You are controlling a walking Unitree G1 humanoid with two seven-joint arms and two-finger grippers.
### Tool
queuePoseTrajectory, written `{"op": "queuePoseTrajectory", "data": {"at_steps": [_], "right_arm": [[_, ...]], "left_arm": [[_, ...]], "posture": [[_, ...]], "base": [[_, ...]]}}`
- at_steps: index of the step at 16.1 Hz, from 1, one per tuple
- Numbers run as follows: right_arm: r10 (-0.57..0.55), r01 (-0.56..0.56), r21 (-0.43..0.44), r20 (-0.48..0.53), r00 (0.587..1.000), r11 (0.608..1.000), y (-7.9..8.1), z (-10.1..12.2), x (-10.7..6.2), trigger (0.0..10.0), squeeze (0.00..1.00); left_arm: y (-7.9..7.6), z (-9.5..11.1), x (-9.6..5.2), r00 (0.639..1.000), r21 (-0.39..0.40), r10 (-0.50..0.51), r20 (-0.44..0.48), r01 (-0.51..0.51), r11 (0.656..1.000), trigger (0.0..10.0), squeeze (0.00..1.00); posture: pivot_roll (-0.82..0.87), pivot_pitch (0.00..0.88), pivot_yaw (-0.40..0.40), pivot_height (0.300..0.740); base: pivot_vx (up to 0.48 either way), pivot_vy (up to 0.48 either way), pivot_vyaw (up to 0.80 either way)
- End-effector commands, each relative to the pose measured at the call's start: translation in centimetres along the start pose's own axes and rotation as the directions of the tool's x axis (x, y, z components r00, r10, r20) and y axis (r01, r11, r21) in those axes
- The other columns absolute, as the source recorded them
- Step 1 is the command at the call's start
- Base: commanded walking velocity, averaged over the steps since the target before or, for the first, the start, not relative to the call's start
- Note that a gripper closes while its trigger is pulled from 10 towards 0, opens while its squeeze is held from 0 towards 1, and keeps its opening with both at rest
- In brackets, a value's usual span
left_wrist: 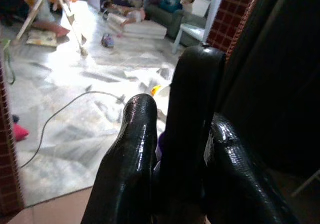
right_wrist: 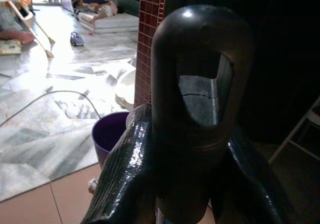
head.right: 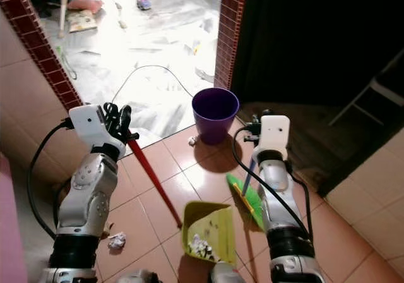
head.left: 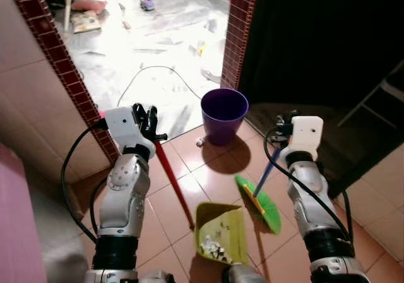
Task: Sweep floor
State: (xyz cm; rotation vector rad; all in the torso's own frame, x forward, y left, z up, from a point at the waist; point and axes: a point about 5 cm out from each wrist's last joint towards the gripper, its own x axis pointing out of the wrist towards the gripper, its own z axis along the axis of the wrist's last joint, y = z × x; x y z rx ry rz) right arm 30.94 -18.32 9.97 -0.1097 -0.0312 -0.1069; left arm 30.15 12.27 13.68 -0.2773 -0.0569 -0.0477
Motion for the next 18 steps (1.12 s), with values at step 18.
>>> {"op": "queuePoseTrajectory", "data": {"at_steps": [18], "right_arm": [[0.045,-0.058,-0.059,-0.215,0.975,0.997,-0.6,-4.0,-1.9,10.0,0.00]], "left_arm": [[2.0,10.9,2.6,0.890,0.017,0.205,0.407,-0.232,0.973,10.0,0.00]], "posture": [[-0.11,0.000,0.043,0.740]], "base": [[0.210,0.154,-0.30]]}}
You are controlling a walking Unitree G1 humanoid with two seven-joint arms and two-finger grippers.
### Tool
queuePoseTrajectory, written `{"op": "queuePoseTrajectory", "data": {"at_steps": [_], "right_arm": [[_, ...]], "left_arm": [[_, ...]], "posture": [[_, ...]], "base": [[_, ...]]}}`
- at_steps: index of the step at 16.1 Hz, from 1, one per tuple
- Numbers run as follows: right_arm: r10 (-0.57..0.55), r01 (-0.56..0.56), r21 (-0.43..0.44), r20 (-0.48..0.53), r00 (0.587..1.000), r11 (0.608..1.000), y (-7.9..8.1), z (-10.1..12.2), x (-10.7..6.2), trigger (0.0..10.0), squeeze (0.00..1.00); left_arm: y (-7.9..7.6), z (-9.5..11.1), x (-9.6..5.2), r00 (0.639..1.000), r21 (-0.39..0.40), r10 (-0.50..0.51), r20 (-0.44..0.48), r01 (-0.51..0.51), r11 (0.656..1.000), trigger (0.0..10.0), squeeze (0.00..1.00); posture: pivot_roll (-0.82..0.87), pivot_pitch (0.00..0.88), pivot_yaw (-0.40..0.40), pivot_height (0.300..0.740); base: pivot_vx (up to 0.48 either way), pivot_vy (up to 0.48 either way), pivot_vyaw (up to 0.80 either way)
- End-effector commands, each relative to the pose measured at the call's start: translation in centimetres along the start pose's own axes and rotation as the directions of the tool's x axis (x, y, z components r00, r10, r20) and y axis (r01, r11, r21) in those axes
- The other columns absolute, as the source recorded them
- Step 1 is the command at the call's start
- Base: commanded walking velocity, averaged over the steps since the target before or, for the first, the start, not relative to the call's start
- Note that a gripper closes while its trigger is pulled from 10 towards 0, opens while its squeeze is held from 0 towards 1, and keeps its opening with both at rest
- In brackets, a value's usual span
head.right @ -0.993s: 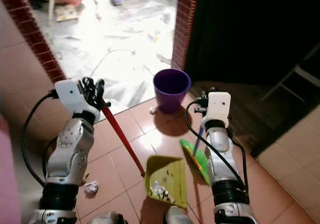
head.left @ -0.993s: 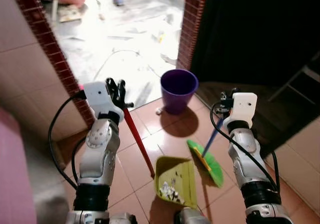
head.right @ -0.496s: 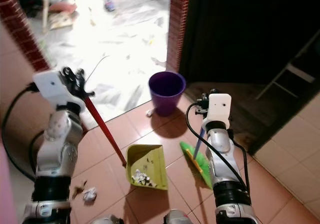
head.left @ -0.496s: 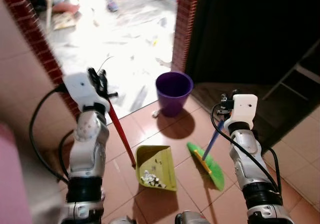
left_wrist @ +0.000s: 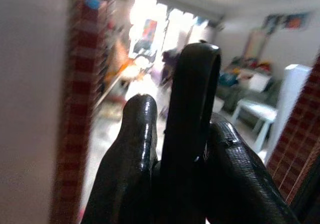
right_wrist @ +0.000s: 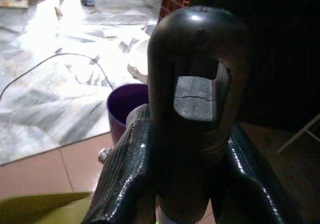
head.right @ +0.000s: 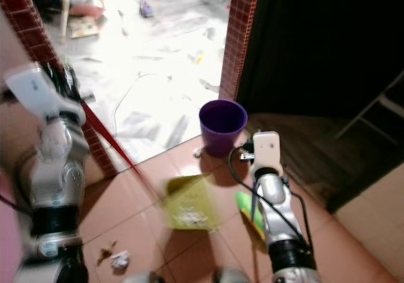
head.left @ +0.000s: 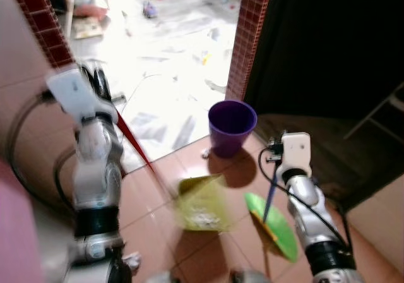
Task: Sweep floor
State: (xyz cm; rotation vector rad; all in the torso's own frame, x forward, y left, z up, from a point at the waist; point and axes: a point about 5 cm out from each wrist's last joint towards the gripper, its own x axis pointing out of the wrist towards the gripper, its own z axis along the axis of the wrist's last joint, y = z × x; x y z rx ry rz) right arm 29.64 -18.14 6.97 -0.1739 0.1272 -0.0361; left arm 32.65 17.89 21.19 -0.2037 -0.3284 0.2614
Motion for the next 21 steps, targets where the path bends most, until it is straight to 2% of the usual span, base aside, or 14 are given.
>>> {"op": "queuePoseTrajectory", "data": {"at_steps": [1,3,6,8,11,16,21], "right_arm": [[-0.024,0.025,0.012,-0.071,0.997,1.000,-0.8,-1.3,-0.4,10.0,0.00],[-0.021,0.022,0.011,-0.076,0.997,1.000,-0.7,-1.3,-0.3,10.0,0.00],[0.004,-0.003,0.019,-0.065,0.998,1.000,-0.2,-1.0,-0.2,10.0,0.00],[0.023,-0.021,0.022,-0.064,0.998,1.000,0.2,-1.0,-0.2,10.0,0.00],[0.045,-0.043,0.034,-0.063,0.997,0.999,1.0,-1.0,0.0,10.0,0.00],[0.066,-0.063,0.053,-0.061,0.996,0.997,2.0,-0.9,0.2,10.0,0.00],[0.071,-0.067,0.061,-0.067,0.995,0.996,2.4,-1.1,0.2,10.0,0.00]], "left_arm": [[-1.6,3.5,0.7,0.991,-0.054,-0.025,0.133,0.033,0.998,10.0,0.00],[-2.2,5.3,1.4,0.983,-0.094,-0.023,0.183,0.040,0.995,10.0,0.00],[-3.3,8.2,2.2,0.960,-0.109,-0.034,0.279,0.067,0.992,10.0,0.00],[-3.8,9.0,2.6,0.952,-0.118,-0.035,0.304,0.074,0.990,10.0,0.00],[-5.2,8.9,2.6,0.952,-0.142,-0.071,0.299,0.118,0.983,10.0,0.00],[-7.2,8.2,1.9,0.946,-0.113,-0.162,0.282,0.201,0.973,10.0,0.00],[-7.3,7.7,1.8,0.952,-0.106,-0.171,0.255,0.203,0.973,10.0,0.00]], "posture": [[-0.11,0.000,0.042,0.740],[-0.11,0.000,0.042,0.740],[-0.10,0.000,0.040,0.740],[-0.10,0.000,0.039,0.740],[-0.10,0.000,0.043,0.740],[-0.09,0.000,0.052,0.740],[-0.08,0.000,0.056,0.740]], "base": [[0.311,0.368,0.00],[0.309,0.366,-0.23],[0.312,0.365,-0.51],[0.330,0.349,0.00],[0.462,0.000,0.00],[0.386,-0.195,0.00],[0.104,-0.413,0.00]]}}
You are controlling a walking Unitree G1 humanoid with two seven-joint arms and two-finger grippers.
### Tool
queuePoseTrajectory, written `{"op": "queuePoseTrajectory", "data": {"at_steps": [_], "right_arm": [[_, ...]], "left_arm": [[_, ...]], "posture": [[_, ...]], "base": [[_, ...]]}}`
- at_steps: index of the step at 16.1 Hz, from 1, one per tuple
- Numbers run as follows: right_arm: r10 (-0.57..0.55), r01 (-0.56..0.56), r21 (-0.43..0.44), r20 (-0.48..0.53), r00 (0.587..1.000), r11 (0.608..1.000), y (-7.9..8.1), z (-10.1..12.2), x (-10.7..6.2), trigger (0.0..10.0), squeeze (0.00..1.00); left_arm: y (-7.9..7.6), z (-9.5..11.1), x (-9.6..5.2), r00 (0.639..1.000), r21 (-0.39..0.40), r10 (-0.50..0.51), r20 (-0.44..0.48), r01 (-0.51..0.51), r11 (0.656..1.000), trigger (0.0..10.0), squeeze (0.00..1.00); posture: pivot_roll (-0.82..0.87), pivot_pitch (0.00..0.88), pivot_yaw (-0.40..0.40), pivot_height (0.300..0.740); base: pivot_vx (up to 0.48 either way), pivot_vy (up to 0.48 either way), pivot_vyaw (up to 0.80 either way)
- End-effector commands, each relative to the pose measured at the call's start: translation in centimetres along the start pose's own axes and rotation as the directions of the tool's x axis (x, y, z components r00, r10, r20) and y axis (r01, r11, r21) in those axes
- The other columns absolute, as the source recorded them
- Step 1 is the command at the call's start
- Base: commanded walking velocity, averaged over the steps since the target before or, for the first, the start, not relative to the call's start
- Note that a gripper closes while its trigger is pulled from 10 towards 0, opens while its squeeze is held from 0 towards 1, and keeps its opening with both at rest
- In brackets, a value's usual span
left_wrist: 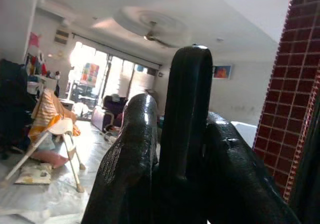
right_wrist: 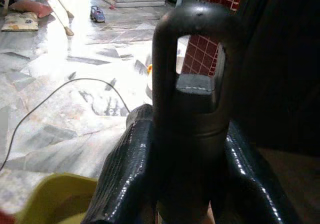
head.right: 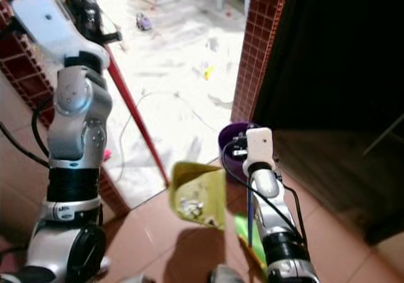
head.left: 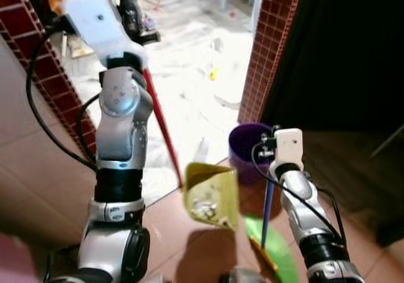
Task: Sweep floor
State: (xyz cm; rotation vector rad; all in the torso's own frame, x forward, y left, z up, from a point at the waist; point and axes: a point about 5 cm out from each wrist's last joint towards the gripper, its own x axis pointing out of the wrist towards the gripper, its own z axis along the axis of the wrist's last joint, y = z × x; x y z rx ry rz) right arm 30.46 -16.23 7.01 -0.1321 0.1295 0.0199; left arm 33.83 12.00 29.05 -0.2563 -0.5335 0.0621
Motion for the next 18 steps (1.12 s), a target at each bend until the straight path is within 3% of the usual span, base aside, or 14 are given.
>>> {"op": "queuePoseTrajectory", "data": {"at_steps": [1,3,7,18], "right_arm": [[0.012,-0.010,0.024,-0.070,0.997,1.000,0.5,-1.5,-0.4,10.0,0.00],[0.021,-0.019,0.026,-0.069,0.997,0.999,0.7,-1.5,-0.4,10.0,0.00],[0.031,-0.029,0.030,-0.069,0.997,0.999,1.0,-1.6,-0.3,10.0,0.00],[0.070,-0.068,0.041,-0.044,0.997,0.997,1.7,-1.5,-0.5,10.0,0.00]], "left_arm": [[0.3,1.7,0.4,0.997,-0.015,0.010,0.075,-0.009,1.000,10.0,0.00],[0.7,2.2,0.8,0.996,-0.040,0.036,0.085,-0.033,0.999,10.0,0.00],[1.2,4.6,2.3,0.984,-0.019,0.056,0.169,-0.054,0.998,10.0,0.00],[0.2,4.6,3.3,0.982,-0.006,0.025,0.187,-0.025,1.000,10.0,0.00]], "posture": [[-0.08,0.000,0.056,0.740],[-0.07,0.000,0.055,0.740],[-0.07,0.000,0.055,0.740],[-0.08,0.000,0.063,0.740]], "base": [[0.000,-0.424,0.00],[0.154,-0.394,0.00],[0.371,-0.298,0.00],[0.450,-0.046,0.00]]}}
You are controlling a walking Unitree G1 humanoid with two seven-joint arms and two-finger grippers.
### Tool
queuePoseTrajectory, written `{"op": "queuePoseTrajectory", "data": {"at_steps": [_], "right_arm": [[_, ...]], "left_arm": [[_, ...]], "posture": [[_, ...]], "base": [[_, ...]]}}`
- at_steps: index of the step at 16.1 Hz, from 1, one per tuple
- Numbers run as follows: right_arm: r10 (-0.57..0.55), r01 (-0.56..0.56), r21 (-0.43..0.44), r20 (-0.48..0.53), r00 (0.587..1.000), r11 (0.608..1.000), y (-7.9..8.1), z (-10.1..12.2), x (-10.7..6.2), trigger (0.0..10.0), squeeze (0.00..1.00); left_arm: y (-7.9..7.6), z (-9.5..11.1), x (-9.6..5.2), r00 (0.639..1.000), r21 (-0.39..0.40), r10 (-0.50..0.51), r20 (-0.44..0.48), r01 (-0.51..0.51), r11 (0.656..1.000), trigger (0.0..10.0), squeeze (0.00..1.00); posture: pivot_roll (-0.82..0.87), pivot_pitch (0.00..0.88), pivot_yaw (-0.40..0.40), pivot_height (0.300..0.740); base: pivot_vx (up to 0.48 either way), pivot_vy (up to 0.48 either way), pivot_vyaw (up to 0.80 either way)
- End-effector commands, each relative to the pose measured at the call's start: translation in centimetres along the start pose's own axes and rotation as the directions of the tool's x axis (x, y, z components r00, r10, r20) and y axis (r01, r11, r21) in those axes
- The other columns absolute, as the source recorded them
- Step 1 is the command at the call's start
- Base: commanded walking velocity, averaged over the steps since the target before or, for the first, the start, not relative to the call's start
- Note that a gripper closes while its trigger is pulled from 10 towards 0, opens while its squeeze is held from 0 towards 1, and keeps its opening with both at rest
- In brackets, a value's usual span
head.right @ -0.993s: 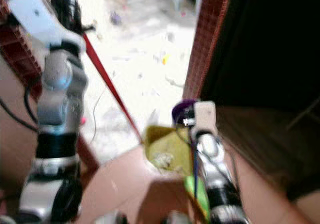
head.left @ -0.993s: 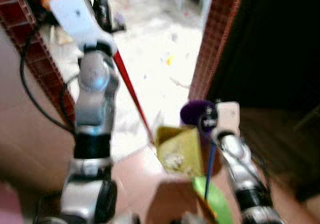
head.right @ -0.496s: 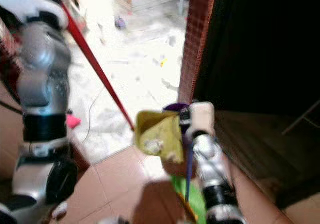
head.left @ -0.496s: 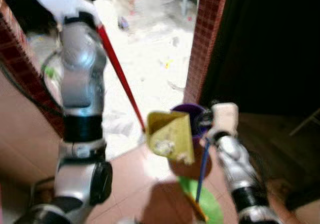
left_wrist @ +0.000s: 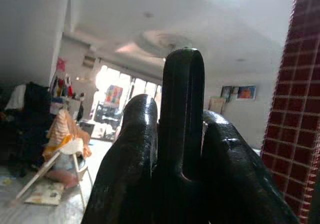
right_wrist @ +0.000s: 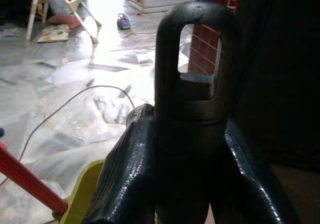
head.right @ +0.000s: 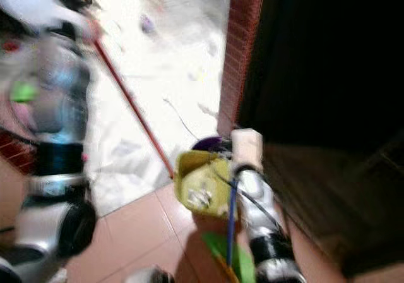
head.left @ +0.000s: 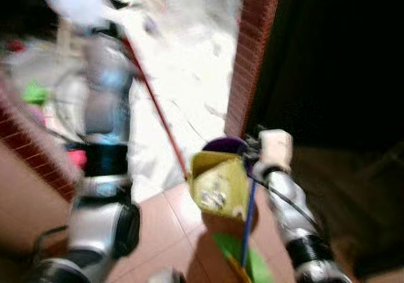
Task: Sweep floor
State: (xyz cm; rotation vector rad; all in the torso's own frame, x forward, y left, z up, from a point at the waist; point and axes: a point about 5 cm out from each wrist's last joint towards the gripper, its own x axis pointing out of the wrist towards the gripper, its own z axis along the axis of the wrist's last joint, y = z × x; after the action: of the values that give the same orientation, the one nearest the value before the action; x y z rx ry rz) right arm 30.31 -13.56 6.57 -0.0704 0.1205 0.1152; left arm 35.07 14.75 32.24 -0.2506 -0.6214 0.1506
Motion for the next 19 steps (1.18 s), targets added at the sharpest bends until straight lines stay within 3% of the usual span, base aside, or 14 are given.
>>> {"op": "queuePoseTrajectory", "data": {"at_steps": [1,8,10,14,19], "right_arm": [[-0.027,0.027,-0.012,-0.059,0.998,1.000,-1.0,-1.3,-0.6,10.0,0.00],[0.000,-0.001,-0.007,-0.061,0.998,1.000,-0.5,-1.5,-0.7,10.0,0.00],[0.006,-0.006,-0.005,-0.063,0.998,1.000,-0.4,-1.5,-0.7,10.0,0.00],[0.008,-0.008,0.001,-0.060,0.998,1.000,-0.5,-1.5,-0.9,10.0,0.00],[-0.009,0.010,0.018,-0.024,1.000,1.000,-1.1,-0.7,-1.2,10.0,0.00]], "left_arm": [[-1.6,2.0,0.4,0.995,-0.032,-0.043,0.093,0.046,0.998,10.0,0.00],[-2.3,2.3,0.6,0.991,-0.028,-0.060,0.118,0.063,0.998,10.0,0.00],[-2.7,2.8,0.5,0.974,0.069,-0.121,0.193,0.109,0.992,10.0,0.00],[-3.3,3.1,1.1,0.949,0.148,-0.180,0.259,0.145,0.978,10.0,0.00],[-4.9,1.2,0.5,0.931,0.166,-0.271,0.244,0.235,0.958,10.0,0.00]], "posture": [[-0.08,0.000,0.062,0.740],[-0.08,0.000,0.062,0.740],[-0.08,0.000,0.060,0.740],[-0.09,0.000,0.060,0.740],[-0.12,0.000,0.065,0.740]], "base": [[0.480,0.000,0.00],[0.480,0.000,0.00],[0.000,0.000,0.00],[0.000,0.000,0.00],[0.000,0.000,0.00]]}}
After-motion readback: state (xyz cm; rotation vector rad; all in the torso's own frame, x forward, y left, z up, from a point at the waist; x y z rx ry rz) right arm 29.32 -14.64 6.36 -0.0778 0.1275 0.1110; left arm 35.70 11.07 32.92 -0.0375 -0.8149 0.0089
